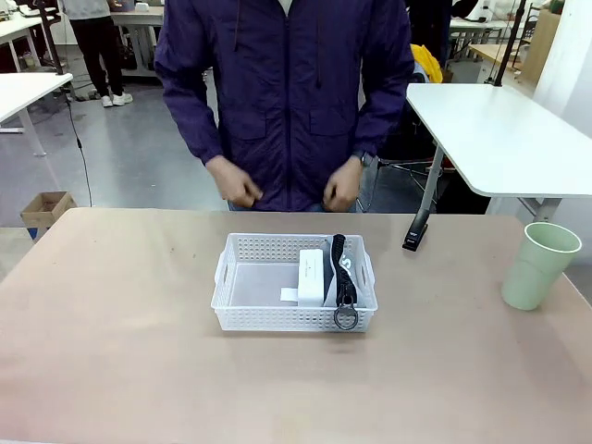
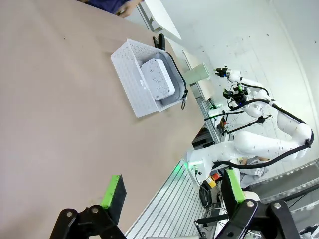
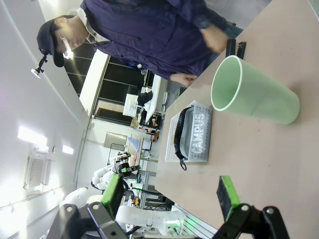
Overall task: Efficiently arrange items inside the basket to fit them all.
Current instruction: Pick up the Stapler and place it inside the Organizing basket.
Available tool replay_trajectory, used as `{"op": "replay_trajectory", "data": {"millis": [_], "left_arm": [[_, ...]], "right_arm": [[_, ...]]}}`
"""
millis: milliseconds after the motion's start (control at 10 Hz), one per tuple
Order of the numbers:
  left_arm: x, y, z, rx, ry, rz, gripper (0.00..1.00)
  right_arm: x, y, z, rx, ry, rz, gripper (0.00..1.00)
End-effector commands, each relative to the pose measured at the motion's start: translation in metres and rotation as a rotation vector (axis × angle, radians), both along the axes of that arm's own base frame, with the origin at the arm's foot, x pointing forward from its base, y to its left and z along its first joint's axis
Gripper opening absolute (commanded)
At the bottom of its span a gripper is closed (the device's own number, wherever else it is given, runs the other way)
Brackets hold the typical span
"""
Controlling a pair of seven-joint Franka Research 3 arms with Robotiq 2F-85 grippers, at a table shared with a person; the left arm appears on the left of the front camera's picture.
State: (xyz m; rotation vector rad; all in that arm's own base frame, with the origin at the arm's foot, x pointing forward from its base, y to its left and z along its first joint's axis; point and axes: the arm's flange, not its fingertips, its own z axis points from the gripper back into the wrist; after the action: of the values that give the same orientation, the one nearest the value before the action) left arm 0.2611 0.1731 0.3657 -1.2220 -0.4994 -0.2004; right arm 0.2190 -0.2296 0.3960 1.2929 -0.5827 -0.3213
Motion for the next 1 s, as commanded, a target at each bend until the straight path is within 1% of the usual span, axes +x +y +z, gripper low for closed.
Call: {"op": "replay_trajectory", "data": {"millis": [0, 100, 200, 300, 500, 600, 700, 800, 900], "left_arm": [[-0.002, -0.001, 0.004, -0.016, 0.01, 0.002, 1.0], [-0.002, -0.001, 0.004, -0.016, 0.01, 0.002, 1.0], [-0.002, -0.001, 0.004, -0.016, 0.01, 0.002, 1.0], [-0.002, -0.001, 0.004, -0.016, 0.01, 0.002, 1.0], [-0.002, -0.001, 0.004, -0.016, 0.01, 0.002, 1.0], [-0.002, -0.001, 0.004, -0.016, 0.01, 0.002, 1.0], [-0.002, -0.001, 0.004, -0.016, 0.01, 0.002, 1.0], [-0.002, -0.001, 0.004, -0.016, 0.01, 0.002, 1.0], [-0.002, -0.001, 0.004, -0.016, 0.01, 0.002, 1.0]], "right_arm": [[-0.002, -0.002, 0.001, -0.002, -0.029, 0.003, 1.0], [0.0, 0.0, 0.0, 0.0, 0.0, 0.0, 1.0], [0.012, 0.016, 0.016, -0.102, 0.103, -0.005, 1.0], [0.028, 0.035, 0.039, -0.174, 0.144, 0.042, 1.0], [0.064, 0.079, 0.086, -0.364, 0.276, 0.06, 1.0], [0.08, 0.104, 0.112, -0.478, 0.309, 0.105, 1.0], [0.097, 0.133, 0.139, -0.635, 0.343, 0.143, 1.0], [0.115, 0.16, 0.157, -0.779, 0.35, 0.213, 1.0], [0.136, 0.189, 0.17, -0.917, 0.365, 0.252, 1.0]]}}
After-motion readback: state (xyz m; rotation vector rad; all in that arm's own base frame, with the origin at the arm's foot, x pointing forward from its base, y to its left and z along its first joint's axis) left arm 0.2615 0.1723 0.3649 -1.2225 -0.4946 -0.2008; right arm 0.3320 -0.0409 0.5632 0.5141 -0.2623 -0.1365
